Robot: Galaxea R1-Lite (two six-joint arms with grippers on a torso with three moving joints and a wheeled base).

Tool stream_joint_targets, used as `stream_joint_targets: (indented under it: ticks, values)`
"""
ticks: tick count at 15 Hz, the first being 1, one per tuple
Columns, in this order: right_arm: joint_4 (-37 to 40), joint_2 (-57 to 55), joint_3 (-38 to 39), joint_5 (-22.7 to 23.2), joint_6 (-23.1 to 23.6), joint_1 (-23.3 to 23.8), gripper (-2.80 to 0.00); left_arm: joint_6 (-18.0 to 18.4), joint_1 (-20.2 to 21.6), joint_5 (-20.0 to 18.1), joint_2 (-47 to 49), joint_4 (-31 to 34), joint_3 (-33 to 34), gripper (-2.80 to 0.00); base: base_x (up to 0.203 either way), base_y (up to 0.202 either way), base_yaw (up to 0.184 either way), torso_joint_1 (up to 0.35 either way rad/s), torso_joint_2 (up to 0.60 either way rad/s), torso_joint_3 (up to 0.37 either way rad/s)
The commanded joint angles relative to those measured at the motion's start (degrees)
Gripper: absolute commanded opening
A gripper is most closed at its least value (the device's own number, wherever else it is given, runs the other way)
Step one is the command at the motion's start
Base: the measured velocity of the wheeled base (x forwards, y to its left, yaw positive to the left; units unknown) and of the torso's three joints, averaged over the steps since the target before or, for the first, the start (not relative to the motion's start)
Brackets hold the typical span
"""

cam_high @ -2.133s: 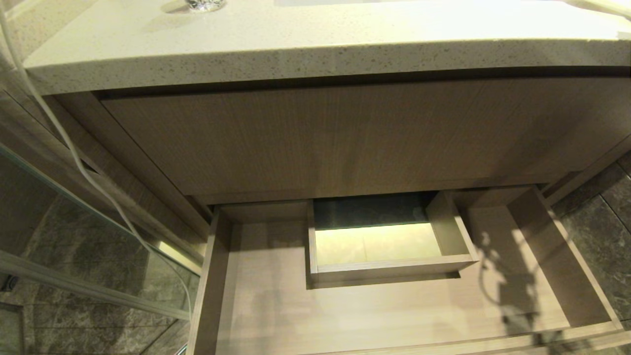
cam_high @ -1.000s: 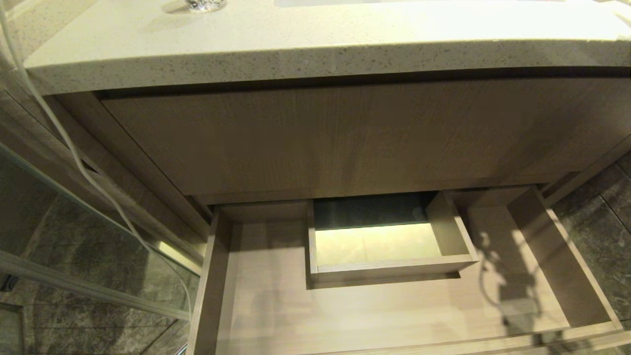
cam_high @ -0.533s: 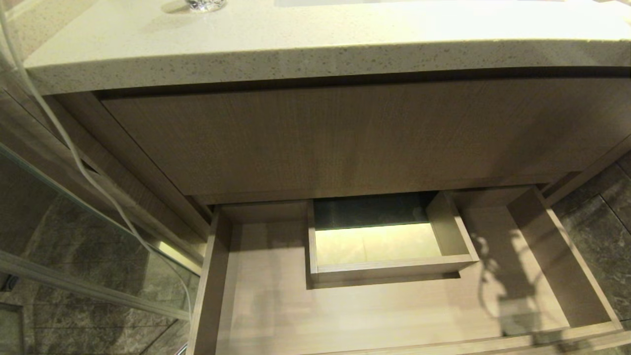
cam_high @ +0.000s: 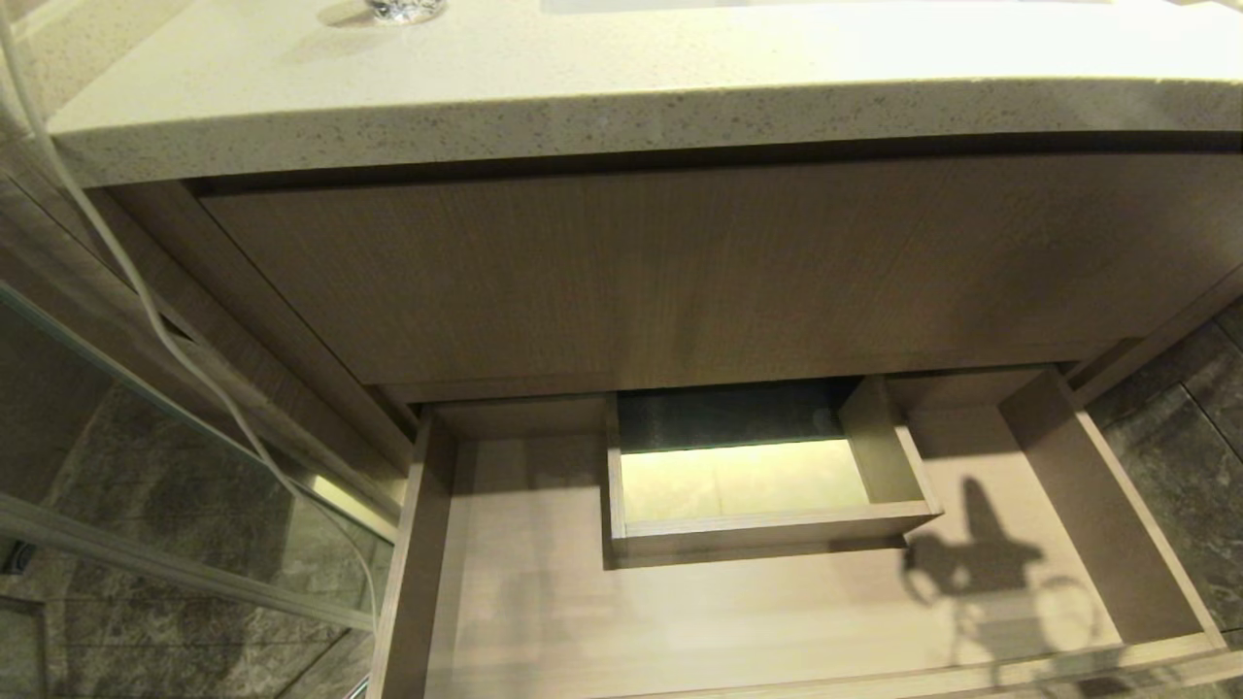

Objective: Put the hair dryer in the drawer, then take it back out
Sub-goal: Place it on the countertop, then close the drawer

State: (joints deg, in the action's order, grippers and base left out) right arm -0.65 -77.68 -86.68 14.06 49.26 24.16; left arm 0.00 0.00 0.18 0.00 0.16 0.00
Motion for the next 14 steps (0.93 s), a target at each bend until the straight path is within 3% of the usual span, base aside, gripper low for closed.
stream_joint_targets:
  ticks: [1,3,6,7,9,11,14]
  values:
    - [9.78,13.2,12.03,-2.98,1.77,0.84,-2.8,0.0,0.0,0.07,0.0,0.0,0.0,-2.8,0.0,0.0,0.0,0.0,0.0,0.0]
    - [20.56,20.6,22.25,-10.33,4.74,2.48,-2.8,0.0,0.0,0.08,0.0,0.02,0.0,-2.8,0.0,0.0,0.0,0.0,0.0,0.0]
    - [42.7,21.7,26.74,-19.67,6.19,3.59,-2.8,0.0,0.0,0.09,0.0,0.02,0.0,-2.8,0.0,0.0,0.0,0.0,0.0,0.0]
    - [45.1,19.75,28.76,-23.74,6.17,4.12,-2.8,0.0,0.0,0.0,0.0,0.02,0.0,-2.8,0.0,0.0,0.0,0.0,0.0,0.0]
    - [48.4,15.45,29.94,-27.54,5.41,6.14,-2.8,0.0,0.0,0.0,0.0,0.02,0.0,-2.8,0.0,0.0,0.0,0.0,0.0,0.0]
    - [54.5,9.79,29.59,-28.97,4.81,7.51,-2.8,0.0,0.0,0.0,0.0,0.02,0.0,-2.8,0.0,0.0,0.0,0.0,0.0,0.0]
    - [55.77,-0.58,28.27,-29.34,4.6,7.91,-2.8,0.0,0.0,0.0,0.0,-0.07,0.0,-2.8,0.0,0.0,0.0,0.0,0.0,0.0]
